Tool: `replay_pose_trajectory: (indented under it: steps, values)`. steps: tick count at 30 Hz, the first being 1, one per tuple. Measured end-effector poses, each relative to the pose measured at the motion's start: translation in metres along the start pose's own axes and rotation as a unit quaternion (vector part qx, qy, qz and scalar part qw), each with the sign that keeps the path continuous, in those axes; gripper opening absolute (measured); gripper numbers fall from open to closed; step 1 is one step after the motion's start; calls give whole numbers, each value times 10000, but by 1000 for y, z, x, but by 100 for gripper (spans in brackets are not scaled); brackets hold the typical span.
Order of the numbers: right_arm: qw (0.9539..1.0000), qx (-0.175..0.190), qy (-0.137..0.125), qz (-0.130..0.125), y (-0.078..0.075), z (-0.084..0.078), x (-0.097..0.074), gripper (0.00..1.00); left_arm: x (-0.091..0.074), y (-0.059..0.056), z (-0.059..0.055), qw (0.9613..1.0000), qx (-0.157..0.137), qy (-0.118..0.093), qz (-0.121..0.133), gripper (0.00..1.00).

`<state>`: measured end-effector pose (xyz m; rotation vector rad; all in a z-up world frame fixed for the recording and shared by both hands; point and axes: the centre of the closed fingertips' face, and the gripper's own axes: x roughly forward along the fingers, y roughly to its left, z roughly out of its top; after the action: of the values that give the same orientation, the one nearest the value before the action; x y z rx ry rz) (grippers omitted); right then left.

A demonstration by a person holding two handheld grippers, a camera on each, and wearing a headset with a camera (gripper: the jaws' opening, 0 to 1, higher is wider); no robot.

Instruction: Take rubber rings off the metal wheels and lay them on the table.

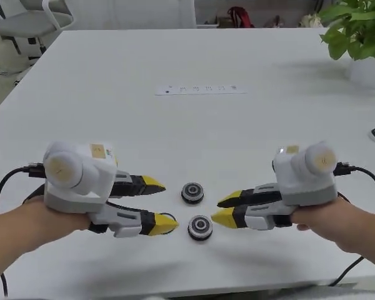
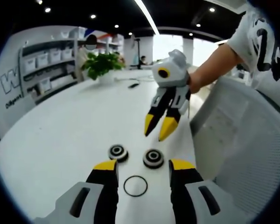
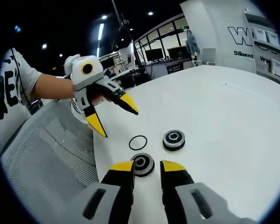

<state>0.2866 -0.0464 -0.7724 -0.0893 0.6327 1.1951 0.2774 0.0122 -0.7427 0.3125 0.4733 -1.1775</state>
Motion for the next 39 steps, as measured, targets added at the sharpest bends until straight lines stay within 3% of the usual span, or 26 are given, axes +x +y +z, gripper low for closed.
replay_pose_trajectory:
  steps: [18,39]
  values:
    - [9984,-393,389,93,3,-28,10,19,29,-9,-13,9991,-4,280,-321,41]
    - [9974,-523,446,219,7,-30,22,19,53,-19,-18,9979,-51,413,-488,34]
